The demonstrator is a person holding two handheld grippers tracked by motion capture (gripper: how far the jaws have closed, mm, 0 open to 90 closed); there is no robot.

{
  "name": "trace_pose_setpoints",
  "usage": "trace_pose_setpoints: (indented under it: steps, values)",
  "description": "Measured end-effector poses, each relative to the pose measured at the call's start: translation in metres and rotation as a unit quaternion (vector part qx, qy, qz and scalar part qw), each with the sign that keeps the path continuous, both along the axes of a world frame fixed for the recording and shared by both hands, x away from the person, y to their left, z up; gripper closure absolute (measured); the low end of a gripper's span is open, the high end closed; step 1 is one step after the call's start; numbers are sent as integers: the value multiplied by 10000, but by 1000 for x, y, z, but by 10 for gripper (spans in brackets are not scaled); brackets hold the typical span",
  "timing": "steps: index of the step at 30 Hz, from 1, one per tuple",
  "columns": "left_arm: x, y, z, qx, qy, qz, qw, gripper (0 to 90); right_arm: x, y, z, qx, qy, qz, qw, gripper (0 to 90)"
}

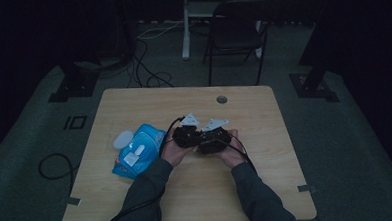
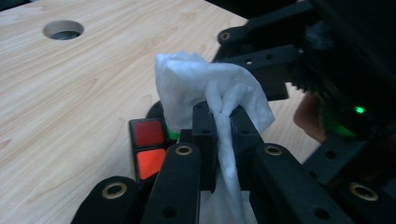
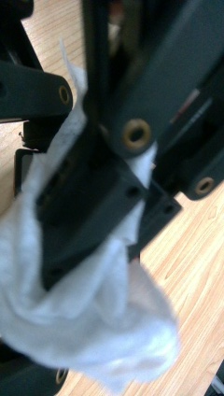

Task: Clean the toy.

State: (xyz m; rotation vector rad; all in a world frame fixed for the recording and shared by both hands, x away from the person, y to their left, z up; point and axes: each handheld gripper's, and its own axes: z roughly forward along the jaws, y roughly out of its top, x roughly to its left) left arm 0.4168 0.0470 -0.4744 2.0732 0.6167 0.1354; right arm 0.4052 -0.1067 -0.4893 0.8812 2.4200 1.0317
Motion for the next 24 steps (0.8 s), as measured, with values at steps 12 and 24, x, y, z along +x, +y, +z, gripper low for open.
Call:
trace_pose_setpoints:
  steps: [12,24]
  values:
    - [-1,1,1,-39,33,-175,9998,858,0,-1,1,18,-18,33,10000,342]
    - [1,5,0,16,-82,38,10000,859,-2,1,1,-24,-32,57,10000,342]
